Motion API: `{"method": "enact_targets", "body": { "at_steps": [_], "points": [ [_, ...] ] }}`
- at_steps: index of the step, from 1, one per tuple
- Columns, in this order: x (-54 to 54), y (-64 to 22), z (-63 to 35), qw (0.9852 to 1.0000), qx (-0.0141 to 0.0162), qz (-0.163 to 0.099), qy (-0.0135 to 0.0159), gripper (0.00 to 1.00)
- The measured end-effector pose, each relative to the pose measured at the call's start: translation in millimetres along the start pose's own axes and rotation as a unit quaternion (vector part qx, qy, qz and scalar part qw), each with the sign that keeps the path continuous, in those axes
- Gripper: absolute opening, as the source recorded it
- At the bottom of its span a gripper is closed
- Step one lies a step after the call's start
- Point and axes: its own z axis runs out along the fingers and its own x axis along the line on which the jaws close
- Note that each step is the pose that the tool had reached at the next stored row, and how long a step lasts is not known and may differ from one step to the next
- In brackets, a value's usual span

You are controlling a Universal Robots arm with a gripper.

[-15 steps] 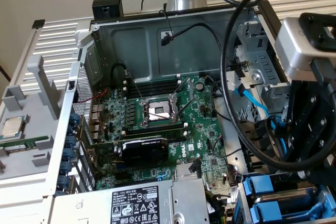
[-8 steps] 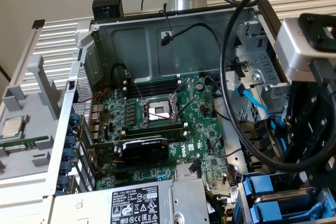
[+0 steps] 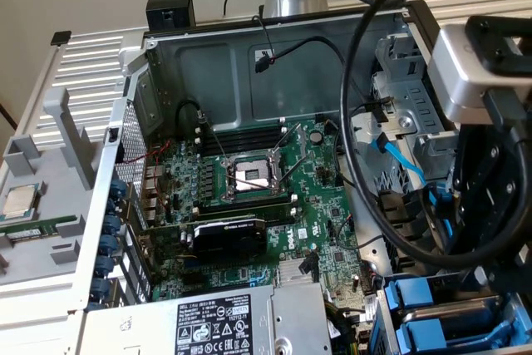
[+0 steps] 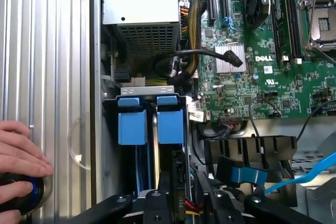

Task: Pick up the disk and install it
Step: 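Insert the second disk wire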

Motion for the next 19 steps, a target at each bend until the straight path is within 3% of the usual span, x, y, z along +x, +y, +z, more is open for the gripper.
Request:
{"method": "enact_targets", "body": {
  "at_steps": [3, 9, 19],
  "points": [
    [0.0, 3.0, -8.5, 1.0000, 0.0011, 0.000, 0.0008, 0.33],
    [-2.3, 6.8, -25.6, 1.0000, 0.0061, 0.000, 0.0016, 0.33],
    [-12.3, 11.8, -53.1, 0.9999, 0.0137, 0.001, 0.0085, 0.33]
  ]
}}
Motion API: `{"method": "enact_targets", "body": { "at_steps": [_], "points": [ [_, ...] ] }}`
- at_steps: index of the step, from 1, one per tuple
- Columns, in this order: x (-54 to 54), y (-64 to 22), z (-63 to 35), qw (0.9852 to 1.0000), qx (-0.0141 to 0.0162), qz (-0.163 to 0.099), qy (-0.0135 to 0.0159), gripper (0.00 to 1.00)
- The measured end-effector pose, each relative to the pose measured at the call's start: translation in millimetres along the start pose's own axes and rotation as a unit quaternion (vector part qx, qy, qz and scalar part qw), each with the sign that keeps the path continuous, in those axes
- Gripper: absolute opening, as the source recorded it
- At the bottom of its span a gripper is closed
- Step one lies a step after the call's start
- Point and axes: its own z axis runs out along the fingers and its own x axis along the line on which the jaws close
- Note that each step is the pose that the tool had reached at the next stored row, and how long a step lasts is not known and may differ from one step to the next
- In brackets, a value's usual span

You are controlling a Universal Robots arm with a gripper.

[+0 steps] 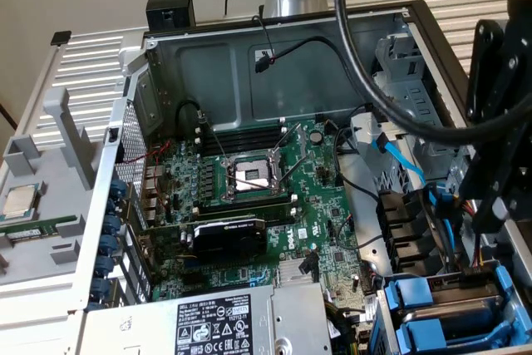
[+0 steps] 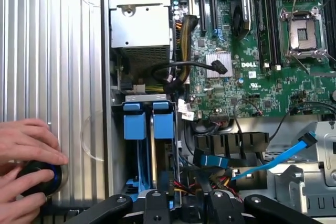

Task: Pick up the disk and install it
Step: 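Insert the second disk wire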

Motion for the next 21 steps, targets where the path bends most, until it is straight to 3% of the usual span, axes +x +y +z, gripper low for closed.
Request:
{"method": "enact_targets", "body": {
  "at_steps": [4, 11, 18, 21],
  "points": [
    [-4.7, 2.1, -9.9, 1.0000, 0.0025, 0.001, 0.0057, 0.33],
    [-15.3, 7.5, -19.7, 0.9998, 0.0087, 0.002, 0.0200, 0.33],
    [-24.4, 13.9, -22.2, 0.9988, 0.0159, 0.004, 0.0457, 0.33],
    [-28.4, 17.0, -24.1, 0.9984, 0.0187, 0.005, 0.0529, 0.33]
  ]
}}
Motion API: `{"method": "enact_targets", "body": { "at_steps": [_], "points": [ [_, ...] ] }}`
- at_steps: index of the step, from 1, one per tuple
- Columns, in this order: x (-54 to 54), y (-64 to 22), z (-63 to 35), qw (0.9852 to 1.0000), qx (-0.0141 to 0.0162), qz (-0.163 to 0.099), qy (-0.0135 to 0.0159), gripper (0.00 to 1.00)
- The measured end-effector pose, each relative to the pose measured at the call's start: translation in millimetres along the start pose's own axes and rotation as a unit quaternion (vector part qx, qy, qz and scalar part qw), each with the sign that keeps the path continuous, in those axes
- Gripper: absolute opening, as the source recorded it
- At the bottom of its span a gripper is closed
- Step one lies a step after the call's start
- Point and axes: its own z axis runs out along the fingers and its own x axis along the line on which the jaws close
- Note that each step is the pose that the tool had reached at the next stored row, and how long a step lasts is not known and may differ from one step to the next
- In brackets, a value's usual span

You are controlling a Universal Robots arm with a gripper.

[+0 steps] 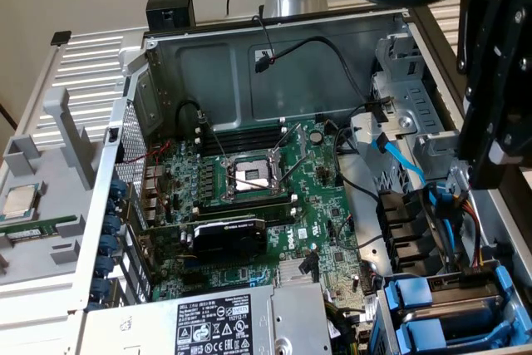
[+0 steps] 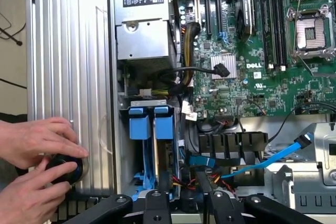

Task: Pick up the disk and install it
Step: 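Insert the second disk wire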

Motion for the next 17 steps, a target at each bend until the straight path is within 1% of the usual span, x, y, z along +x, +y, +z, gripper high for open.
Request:
{"method": "enact_targets", "body": {
  "at_steps": [1, 4, 6, 17],
  "points": [
    [-1.7, 1.3, -0.3, 1.0000, 0.0008, 0.000, 0.0008, 0.33],
    [-6.5, 5.9, -0.7, 1.0000, 0.0025, 0.000, 0.0011, 0.33],
    [-7.0, 7.6, -0.6, 1.0000, 0.0026, 0.000, 0.0011, 0.33],
    [-7.0, 7.6, -0.6, 1.0000, 0.0022, 0.000, 0.0011, 0.33]
  ]
}}
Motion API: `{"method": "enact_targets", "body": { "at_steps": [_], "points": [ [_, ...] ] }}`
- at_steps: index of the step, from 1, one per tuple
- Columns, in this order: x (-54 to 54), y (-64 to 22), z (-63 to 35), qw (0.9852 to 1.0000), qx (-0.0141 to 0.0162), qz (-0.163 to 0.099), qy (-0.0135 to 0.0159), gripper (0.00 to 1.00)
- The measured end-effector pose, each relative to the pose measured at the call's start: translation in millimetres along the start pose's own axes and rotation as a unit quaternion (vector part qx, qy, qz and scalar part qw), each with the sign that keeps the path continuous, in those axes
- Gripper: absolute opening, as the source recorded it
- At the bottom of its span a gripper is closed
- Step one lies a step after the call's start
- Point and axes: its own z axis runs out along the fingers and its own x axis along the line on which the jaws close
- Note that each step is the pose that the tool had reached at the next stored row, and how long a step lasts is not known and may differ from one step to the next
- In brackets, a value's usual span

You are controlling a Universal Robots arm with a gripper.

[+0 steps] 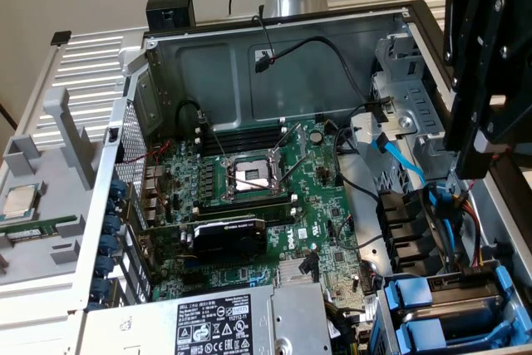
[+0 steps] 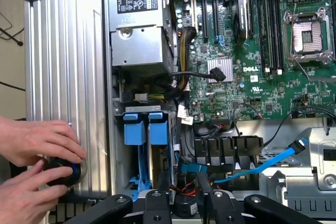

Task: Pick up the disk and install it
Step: 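Insert the second disk wire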

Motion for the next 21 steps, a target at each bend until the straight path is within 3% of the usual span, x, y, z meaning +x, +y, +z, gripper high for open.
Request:
{"method": "enact_targets", "body": {
  "at_steps": [9, 12, 17, 19, 21],
  "points": [
    [-0.1, 8.5, 6.4, 1.0000, 0.0001, 0.003, 0.0000, 0.33],
    [-0.4, 8.5, 8.7, 0.9999, -0.0016, 0.012, 0.0022, 0.33],
    [-7.7, 8.9, 10.1, 0.9998, -0.0015, 0.014, 0.0117, 0.33],
    [-12.0, 9.1, 10.0, 0.9997, -0.0013, 0.014, 0.0173, 0.33],
    [-14.7, 9.0, 10.5, 0.9996, -0.0016, 0.014, 0.0257, 0.33]
  ]
}}
